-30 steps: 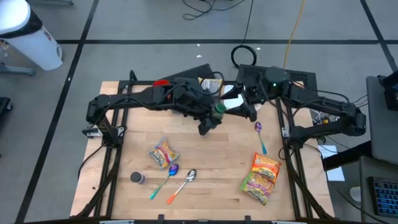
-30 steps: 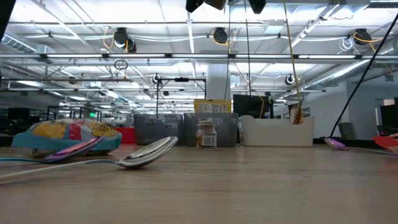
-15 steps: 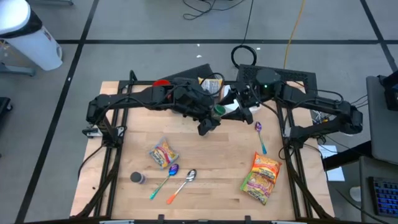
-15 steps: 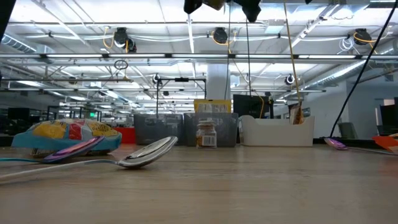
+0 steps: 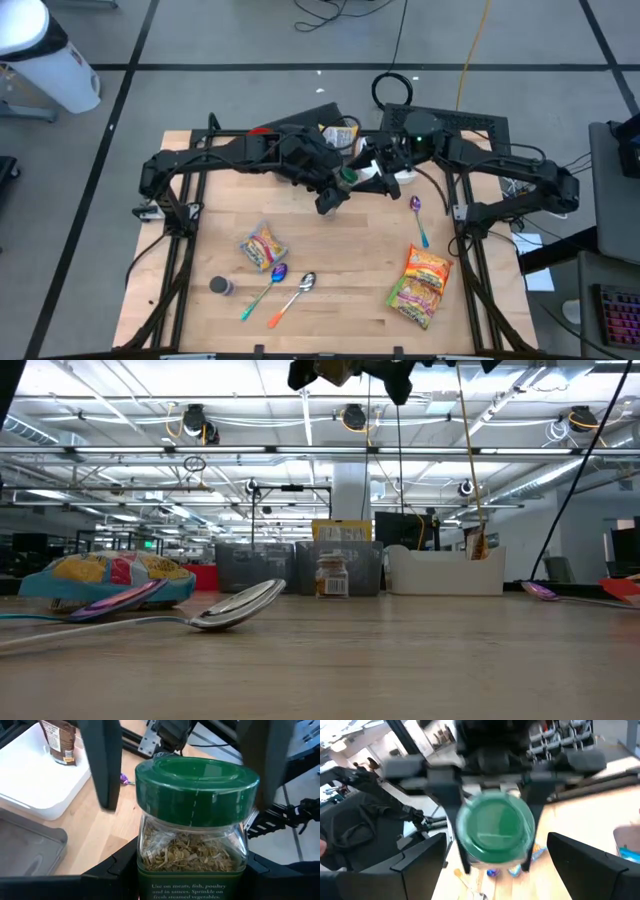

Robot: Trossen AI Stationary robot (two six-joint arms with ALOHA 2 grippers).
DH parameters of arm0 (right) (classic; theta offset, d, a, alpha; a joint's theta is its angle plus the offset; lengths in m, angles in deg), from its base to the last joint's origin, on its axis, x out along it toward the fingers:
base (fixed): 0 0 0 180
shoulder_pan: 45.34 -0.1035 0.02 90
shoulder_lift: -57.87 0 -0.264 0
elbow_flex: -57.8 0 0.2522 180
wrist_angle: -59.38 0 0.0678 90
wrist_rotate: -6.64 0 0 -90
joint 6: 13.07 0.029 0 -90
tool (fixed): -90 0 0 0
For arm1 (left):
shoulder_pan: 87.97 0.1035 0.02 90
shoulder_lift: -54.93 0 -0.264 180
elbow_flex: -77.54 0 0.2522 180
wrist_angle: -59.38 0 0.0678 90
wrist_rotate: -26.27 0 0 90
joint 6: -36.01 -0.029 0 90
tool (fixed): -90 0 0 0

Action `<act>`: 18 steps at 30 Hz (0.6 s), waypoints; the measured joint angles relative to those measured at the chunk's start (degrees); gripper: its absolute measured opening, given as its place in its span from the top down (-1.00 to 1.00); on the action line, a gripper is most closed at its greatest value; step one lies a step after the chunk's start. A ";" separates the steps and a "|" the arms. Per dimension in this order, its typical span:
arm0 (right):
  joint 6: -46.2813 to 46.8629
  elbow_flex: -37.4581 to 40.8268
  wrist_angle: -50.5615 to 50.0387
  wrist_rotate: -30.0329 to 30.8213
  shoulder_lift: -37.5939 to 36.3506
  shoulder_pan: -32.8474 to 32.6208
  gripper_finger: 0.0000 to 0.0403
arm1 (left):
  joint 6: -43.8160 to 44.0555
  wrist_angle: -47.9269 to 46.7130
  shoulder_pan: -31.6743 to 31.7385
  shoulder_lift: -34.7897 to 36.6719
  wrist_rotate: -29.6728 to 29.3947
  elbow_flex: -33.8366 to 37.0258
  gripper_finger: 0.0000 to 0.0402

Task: Pick & Place Food Item
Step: Put the green seasoning bottle into the white bin

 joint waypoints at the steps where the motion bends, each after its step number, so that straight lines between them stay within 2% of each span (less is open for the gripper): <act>1: -0.01 0.01 -0.05 -0.10 0.37 -0.01 -0.68 | 0.20 0.00 0.00 -0.24 0.03 -0.01 -0.03; 18: -0.40 0.01 -0.61 -2.79 2.42 0.13 -0.68 | 0.06 -1.89 0.00 -2.20 2.45 0.02 -0.03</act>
